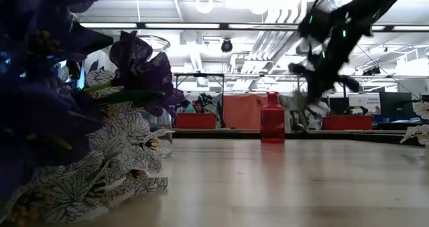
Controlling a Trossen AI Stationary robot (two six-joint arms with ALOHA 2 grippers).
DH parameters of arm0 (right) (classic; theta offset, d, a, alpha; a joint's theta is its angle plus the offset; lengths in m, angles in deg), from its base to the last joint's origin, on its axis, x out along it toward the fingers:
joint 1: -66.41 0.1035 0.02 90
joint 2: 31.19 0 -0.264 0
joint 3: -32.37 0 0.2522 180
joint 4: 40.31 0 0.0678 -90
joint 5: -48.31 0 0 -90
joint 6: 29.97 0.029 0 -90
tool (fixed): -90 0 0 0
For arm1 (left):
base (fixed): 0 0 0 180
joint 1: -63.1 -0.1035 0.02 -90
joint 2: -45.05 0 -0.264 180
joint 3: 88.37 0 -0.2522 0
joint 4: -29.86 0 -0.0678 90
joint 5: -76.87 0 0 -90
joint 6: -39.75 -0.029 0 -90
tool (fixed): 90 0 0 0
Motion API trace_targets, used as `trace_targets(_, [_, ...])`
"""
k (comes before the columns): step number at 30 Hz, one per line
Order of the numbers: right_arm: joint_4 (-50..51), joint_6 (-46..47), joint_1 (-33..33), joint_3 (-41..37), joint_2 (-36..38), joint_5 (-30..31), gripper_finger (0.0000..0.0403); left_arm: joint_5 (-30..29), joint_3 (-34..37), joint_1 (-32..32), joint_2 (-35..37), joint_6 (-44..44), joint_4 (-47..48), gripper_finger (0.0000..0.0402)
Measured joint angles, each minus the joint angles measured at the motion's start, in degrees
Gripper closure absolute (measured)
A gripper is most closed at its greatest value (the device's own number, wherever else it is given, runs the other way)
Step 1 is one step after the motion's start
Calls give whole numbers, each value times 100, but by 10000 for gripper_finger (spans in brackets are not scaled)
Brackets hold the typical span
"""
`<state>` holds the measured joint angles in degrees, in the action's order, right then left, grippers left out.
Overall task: Sort flowers into vase by color
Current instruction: Put the top blue flowers into the red crystal vase
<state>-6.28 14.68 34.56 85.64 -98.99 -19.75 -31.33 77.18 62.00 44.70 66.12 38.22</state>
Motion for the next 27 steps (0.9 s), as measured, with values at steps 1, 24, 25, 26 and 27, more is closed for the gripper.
trace_targets(1, [-454,-362,24,15,198,39,397,0,0,0,1,1,1,402])
trace_targets(24, [-5940,-3181,38,-155,-727,-1691,402,-25,0,0,-1,2,2,402])
trace_targets(25, [-5896,-3244,31,-155,-727,-1747,402,-24,0,0,-1,0,2,402])
trace_targets(26, [-5849,-3301,31,-155,-720,-1778,402,-25,0,0,-1,0,-1,401])
trace_targets(27, [-5834,-3344,31,-153,-714,-1782,402,-25,0,0,0,0,2,402])
